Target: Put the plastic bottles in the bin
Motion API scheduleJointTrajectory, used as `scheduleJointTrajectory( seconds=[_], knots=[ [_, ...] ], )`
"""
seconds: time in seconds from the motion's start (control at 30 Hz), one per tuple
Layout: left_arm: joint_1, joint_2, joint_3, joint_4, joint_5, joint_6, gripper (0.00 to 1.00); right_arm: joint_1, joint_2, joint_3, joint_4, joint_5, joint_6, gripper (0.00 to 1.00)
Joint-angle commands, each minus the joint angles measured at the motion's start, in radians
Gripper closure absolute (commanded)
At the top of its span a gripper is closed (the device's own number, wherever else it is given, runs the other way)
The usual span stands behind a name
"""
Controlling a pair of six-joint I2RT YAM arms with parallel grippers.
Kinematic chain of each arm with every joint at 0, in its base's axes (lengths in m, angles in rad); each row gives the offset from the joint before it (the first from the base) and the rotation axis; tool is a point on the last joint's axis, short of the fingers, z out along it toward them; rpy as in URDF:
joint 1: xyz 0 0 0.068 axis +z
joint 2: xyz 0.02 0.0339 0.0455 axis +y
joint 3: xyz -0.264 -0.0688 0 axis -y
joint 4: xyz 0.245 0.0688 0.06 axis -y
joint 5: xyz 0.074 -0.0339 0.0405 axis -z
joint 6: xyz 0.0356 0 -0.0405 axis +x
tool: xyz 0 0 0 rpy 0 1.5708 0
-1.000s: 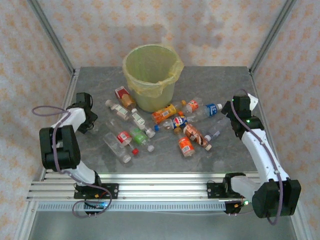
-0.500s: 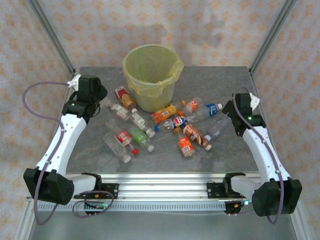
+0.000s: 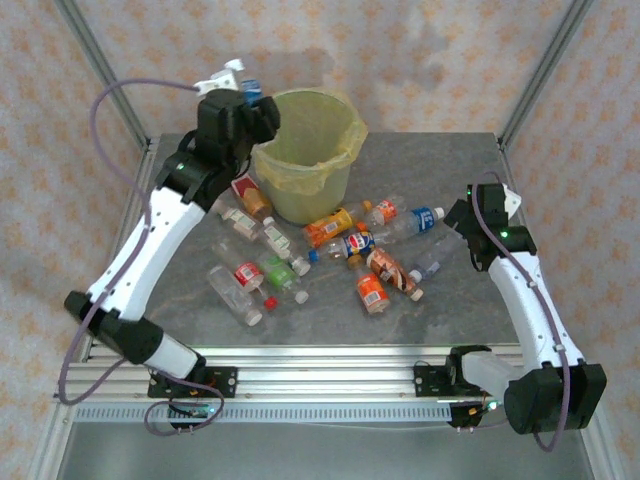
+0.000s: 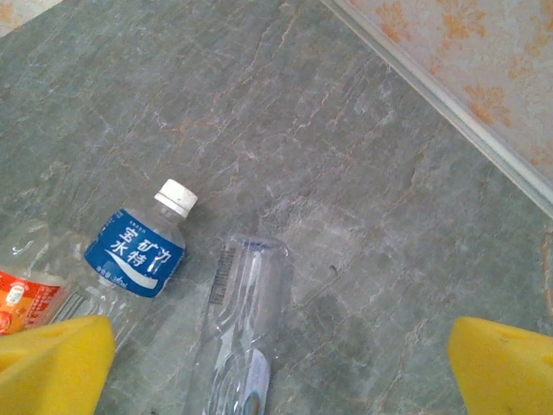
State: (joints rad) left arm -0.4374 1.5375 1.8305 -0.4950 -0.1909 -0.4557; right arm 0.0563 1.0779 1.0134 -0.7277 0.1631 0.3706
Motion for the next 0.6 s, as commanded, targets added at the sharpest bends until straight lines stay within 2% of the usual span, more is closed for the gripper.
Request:
scheduleJointTrajectory(
  seconds=[0.0, 0.33, 0.57],
  knots=[
    [-0.029, 0.1, 0.123, 0.032, 0.024, 0.122, 0.55, 0.005, -0.025, 0.03, -0.056, -0.017, 0.027, 0.01],
    [-0.061, 0.396, 0.417, -0.04, 0.03, 0.264, 0.55, 0.005, -0.06, 0.024, -0.115, -0.055, 0.051, 0.01],
    [-0.061, 0.549, 0.531, -0.086, -0.001, 0.316, 0.55, 0.005, -0.086, 0.021, -0.161, -0.062, 0.057, 0.01]
  ],
)
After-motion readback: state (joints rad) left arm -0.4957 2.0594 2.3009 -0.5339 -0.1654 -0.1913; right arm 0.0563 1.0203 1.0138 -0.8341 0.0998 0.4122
